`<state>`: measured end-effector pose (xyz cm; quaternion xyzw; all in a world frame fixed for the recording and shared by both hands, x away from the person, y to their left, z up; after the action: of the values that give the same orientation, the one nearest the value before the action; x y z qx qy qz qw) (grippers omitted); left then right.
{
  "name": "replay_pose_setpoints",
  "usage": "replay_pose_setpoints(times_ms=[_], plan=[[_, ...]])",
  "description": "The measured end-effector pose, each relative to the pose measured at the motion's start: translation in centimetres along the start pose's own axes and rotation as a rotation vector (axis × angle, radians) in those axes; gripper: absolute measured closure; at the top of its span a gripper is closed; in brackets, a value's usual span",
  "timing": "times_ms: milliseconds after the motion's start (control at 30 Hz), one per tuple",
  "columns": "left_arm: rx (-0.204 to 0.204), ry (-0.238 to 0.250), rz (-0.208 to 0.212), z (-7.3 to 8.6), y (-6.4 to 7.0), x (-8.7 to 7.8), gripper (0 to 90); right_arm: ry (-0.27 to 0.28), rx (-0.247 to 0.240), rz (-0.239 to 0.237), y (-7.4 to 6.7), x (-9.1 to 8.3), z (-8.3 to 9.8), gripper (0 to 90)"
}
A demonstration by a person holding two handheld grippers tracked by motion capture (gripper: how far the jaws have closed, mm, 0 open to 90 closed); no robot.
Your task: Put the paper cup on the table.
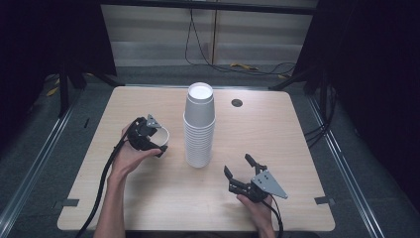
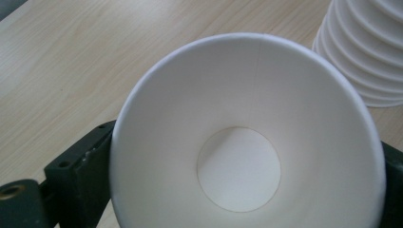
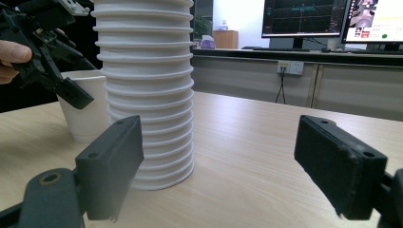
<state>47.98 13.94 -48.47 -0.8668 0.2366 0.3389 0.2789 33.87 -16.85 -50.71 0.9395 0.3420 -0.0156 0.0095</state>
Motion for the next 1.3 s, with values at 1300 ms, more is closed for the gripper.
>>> replay_pose_setpoints(times_ms=[1300], plan=[[-0.142,0.008,0.099,4.4,0.7,1.5,15.6,0.001,0.002,-0.007,0.0,0.0,0.0,17.4]])
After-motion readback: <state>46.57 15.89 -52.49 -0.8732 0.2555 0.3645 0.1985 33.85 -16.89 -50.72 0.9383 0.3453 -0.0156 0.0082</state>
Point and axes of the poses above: each handheld gripper's, and its own axes: x roughly forward along the jaws, z roughly out of its underside, y roughly to its right, the point moved 5 cm from there along x, roughly forward along the jaws, and after that the axes turned 14 degrees about -z, right-handed, at the moved point
